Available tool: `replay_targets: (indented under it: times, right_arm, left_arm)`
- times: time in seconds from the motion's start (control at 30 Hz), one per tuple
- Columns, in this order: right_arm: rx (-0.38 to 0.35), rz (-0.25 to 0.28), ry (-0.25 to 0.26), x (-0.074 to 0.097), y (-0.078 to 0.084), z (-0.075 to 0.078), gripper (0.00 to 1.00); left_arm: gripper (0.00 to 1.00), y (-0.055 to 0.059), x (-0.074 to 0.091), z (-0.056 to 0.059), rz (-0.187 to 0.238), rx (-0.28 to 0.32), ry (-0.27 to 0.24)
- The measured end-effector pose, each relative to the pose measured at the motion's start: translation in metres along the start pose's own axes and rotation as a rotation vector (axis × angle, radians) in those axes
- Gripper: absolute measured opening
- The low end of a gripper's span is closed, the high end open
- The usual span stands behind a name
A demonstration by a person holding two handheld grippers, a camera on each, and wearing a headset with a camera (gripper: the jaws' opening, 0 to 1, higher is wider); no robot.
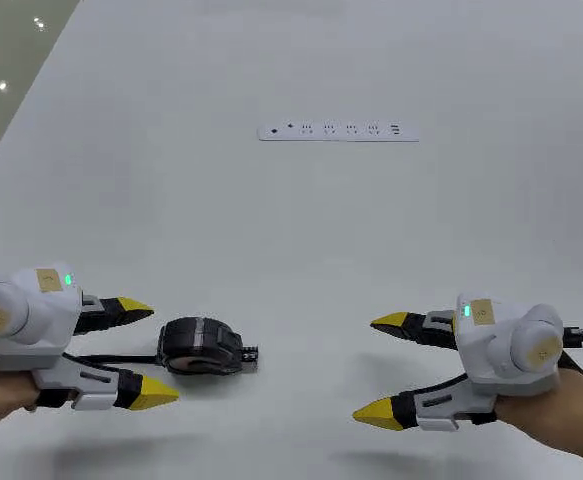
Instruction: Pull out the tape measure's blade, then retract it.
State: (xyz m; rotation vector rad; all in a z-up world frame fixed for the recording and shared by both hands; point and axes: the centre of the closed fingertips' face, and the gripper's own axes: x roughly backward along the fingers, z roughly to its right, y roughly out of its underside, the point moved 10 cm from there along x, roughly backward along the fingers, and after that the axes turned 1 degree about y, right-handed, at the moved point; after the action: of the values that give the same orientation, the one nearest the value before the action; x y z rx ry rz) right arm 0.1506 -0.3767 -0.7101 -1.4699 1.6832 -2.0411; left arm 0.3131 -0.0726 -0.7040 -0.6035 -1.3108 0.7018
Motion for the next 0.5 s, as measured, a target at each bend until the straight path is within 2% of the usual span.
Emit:
replay_targets:
  times: [0.03,0.13,0.27,0.5]
  right_arm:
    - [-0.002,0.0,-0.004,-0.001,0.0,0.0,0.66]
    - [-0.007,0.003,-0.015,-0.004,-0.001,-0.001,0.65]
    - [-0.01,-0.004,-0.024,-0.006,-0.001,-0.001,0.65]
    - [-0.016,-0.003,-0.026,-0.008,-0.002,0.0,0.64]
  left_arm:
    - [0.61,0.0,-0.002,0.0,0.001,0.009,0.02]
    - [0.59,0.001,-0.006,-0.002,-0.011,-0.005,0.019]
    - [0.51,0.0,-0.01,-0.003,-0.017,-0.001,0.046]
    - [0.47,-0.002,-0.015,-0.005,-0.021,0.002,0.056]
